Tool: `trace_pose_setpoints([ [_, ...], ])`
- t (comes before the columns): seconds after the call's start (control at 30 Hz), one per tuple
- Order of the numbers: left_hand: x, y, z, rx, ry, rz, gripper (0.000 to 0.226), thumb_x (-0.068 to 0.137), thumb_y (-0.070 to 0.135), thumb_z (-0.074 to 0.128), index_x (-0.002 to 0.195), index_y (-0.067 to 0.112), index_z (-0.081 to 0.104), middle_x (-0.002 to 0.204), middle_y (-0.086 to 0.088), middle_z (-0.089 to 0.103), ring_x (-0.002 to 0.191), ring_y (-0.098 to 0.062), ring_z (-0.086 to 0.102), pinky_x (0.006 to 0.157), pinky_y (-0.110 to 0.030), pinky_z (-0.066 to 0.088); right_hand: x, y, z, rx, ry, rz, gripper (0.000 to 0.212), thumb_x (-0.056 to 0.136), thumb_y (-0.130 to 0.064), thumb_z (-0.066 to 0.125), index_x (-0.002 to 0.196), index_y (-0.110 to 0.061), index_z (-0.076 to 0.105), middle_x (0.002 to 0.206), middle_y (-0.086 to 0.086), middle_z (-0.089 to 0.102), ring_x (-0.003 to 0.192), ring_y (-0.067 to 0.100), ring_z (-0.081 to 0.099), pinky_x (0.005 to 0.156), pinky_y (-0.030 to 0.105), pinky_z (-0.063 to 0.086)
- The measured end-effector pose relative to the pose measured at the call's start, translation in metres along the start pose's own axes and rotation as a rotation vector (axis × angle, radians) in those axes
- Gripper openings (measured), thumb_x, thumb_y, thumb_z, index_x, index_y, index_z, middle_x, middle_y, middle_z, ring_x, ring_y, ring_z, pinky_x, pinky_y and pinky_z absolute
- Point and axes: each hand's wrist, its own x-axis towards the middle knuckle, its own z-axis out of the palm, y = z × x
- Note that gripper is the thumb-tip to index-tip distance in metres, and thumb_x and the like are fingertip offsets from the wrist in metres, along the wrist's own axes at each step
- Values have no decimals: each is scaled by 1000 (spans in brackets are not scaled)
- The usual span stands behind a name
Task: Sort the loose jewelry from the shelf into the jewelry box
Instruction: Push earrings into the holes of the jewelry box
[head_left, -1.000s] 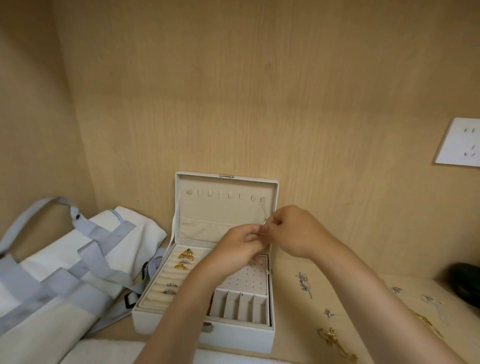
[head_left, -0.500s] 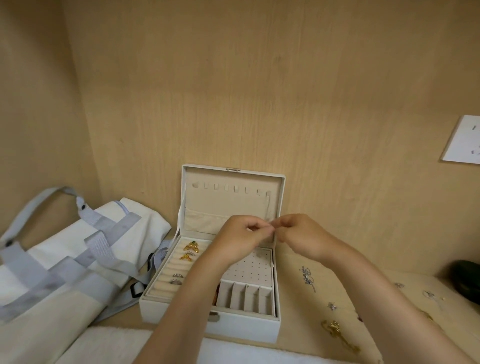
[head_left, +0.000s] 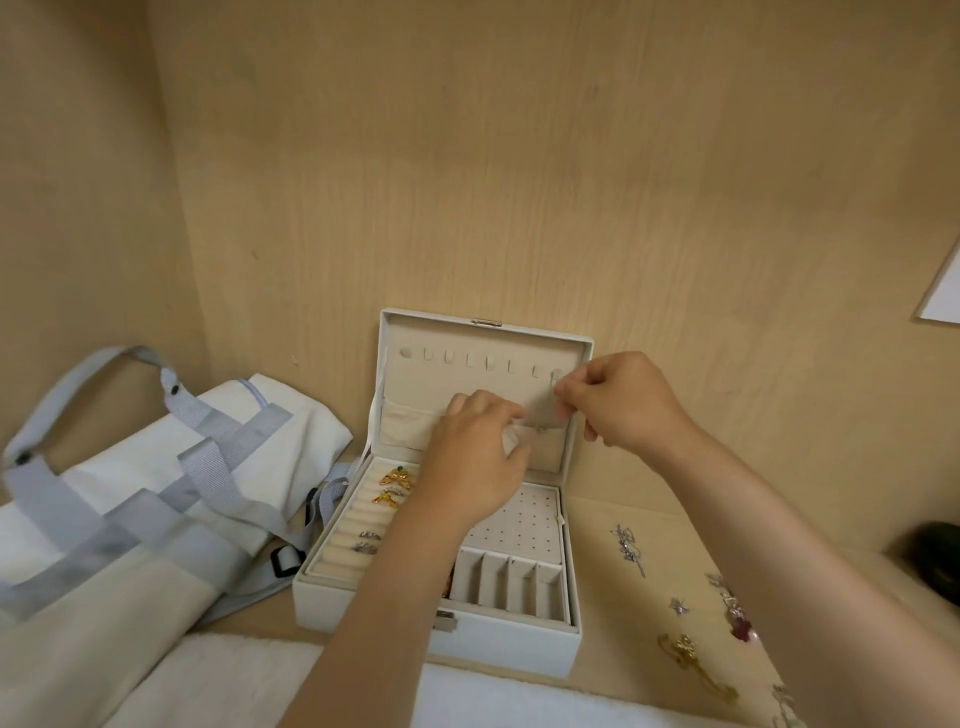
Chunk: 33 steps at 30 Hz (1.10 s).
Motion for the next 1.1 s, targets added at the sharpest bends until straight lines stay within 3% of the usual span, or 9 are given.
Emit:
trace_pose_setpoints([
  [0.13, -3, -2, 9, 200, -71, 71, 50, 93, 34, 54, 141, 24, 49, 132, 6, 48, 126, -17, 36, 108, -34, 29, 12, -8, 1, -29, 44, -12, 27, 88, -18, 63, 64, -17, 74, 67, 0, 74, 43, 10, 59, 42, 17, 40],
  [0.33, -6, -4, 14, 317, -37, 108, 43, 86, 30, 55, 129, 23, 57, 117, 1, 48, 114, -23, 40, 102, -34, 28, 16, -4, 20, -38, 64, -95, 17, 86, -11, 66, 73, -16, 75, 70, -7, 72, 43, 0, 60, 47, 13, 44],
  [0.47, -6, -2, 15, 290, -21, 118, 35, 84, 28, 56, 117, 20, 60, 114, 1, 48, 112, -23, 40, 102, -34, 29, 16, 9, 30, -253, 36, -213, 14, 86, -15, 66, 83, -24, 77, 78, -9, 72, 66, 4, 65, 62, 24, 53],
  [0.63, -1, -5, 14, 272, -68, 90, 36, 90, 33, 51, 124, 21, 57, 118, 2, 54, 115, -21, 42, 104, -34, 28, 10, 25, 38, -533, -103, -314, 28, 87, -15, 58, 107, -27, 75, 99, -4, 75, 92, 20, 68, 75, 36, 57],
  [0.87, 0, -5, 10, 245, -99, 64, 35, 93, 34, 51, 127, 25, 55, 122, 5, 54, 119, -18, 41, 104, -33, 28, 9, 32, 34, -653, -234, -403, 37, 84, -12, 60, 110, -34, 75, 99, -5, 72, 91, 19, 65, 69, 30, 50],
  [1.1, 1, -5, 8, 221, -116, 50, 37, 93, 34, 52, 129, 26, 57, 124, 5, 55, 119, -18, 42, 103, -32, 28, 13, 22, 26, -631, -66, -482, 16, 87, -21, 61, 91, -25, 75, 88, -4, 69, 82, 21, 64, 63, 31, 48],
])
